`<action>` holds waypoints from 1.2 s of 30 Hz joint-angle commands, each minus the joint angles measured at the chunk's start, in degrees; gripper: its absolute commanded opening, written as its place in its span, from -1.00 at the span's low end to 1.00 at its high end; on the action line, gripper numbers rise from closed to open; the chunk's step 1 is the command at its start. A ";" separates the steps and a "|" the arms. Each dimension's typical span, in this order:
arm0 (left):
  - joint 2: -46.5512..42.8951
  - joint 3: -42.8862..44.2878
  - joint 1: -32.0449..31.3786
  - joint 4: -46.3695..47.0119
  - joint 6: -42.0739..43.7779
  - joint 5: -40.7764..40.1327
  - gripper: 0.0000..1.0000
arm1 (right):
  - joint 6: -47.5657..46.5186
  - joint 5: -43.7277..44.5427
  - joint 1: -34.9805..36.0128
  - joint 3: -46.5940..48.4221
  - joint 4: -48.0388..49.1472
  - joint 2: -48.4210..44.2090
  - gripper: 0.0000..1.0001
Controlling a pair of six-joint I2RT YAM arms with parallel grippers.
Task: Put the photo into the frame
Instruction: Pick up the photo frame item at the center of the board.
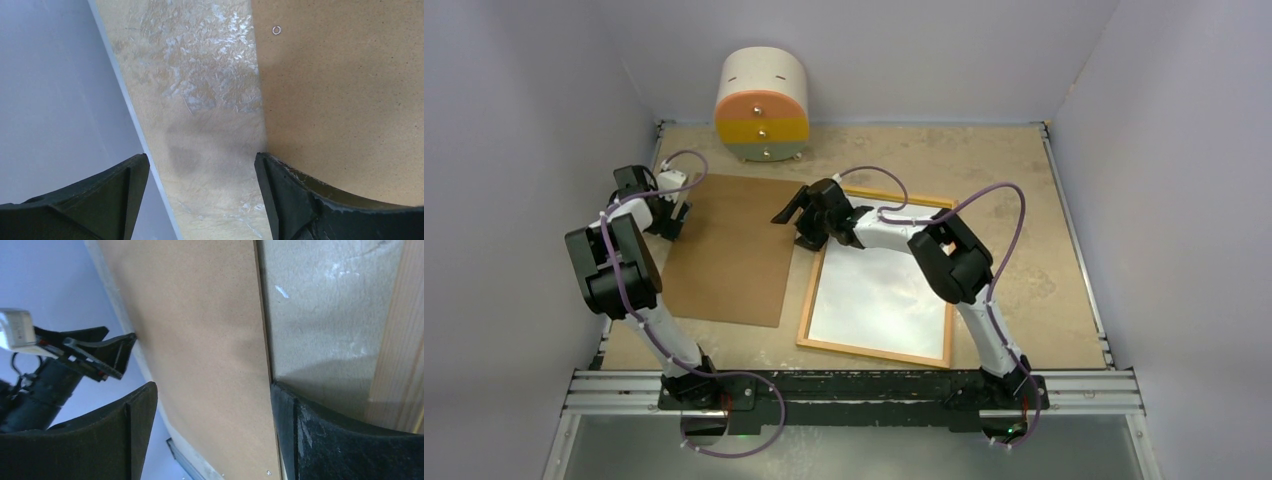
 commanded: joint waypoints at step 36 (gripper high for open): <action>5.77 -4.82 -2.27 -16.49 7.05 8.45 0.65 | 4.72 -17.81 2.89 -8.65 41.22 -9.40 0.28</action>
